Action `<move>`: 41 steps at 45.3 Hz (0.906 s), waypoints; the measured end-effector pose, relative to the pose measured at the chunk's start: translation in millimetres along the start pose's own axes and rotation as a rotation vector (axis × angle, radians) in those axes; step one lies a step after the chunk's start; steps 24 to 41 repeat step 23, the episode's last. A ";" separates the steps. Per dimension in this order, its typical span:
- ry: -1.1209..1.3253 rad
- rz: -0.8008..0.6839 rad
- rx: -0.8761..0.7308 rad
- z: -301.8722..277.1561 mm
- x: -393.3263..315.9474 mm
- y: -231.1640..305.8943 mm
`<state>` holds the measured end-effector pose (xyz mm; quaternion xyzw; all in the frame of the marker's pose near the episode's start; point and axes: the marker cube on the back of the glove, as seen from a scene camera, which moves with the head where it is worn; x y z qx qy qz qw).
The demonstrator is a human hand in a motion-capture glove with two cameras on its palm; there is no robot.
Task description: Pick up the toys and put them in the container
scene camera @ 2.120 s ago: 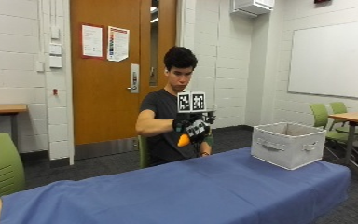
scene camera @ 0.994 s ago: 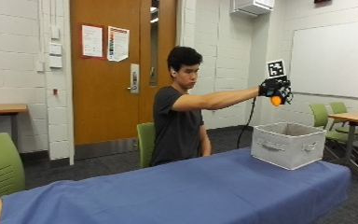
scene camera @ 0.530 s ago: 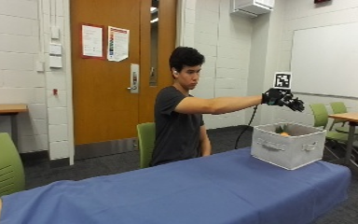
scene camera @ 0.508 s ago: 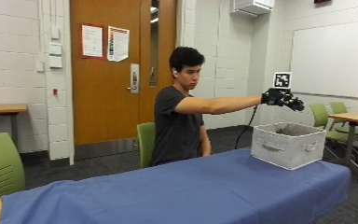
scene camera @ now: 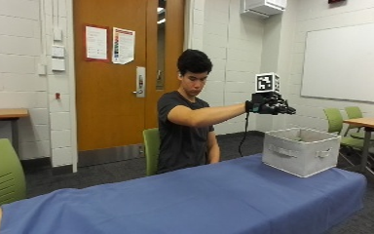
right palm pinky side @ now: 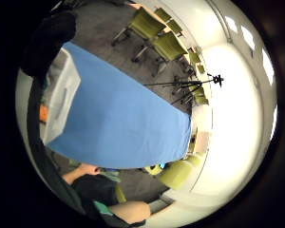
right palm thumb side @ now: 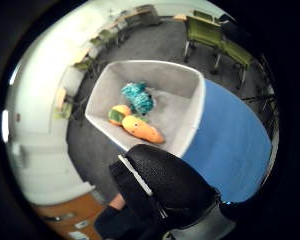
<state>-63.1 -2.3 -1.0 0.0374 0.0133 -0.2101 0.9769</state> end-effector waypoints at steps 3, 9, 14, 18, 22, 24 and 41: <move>-0.007 0.007 0.022 3.6 24.3 20.2; 0.059 0.261 0.034 19.6 84.5 56.3; 0.055 0.306 0.034 29.6 112.2 83.9; 0.052 0.328 0.033 35.0 124.7 100.3; 0.038 0.341 0.031 39.0 133.8 112.0; 0.034 0.341 0.028 39.7 135.1 114.1; 0.034 0.341 0.028 39.7 135.1 114.1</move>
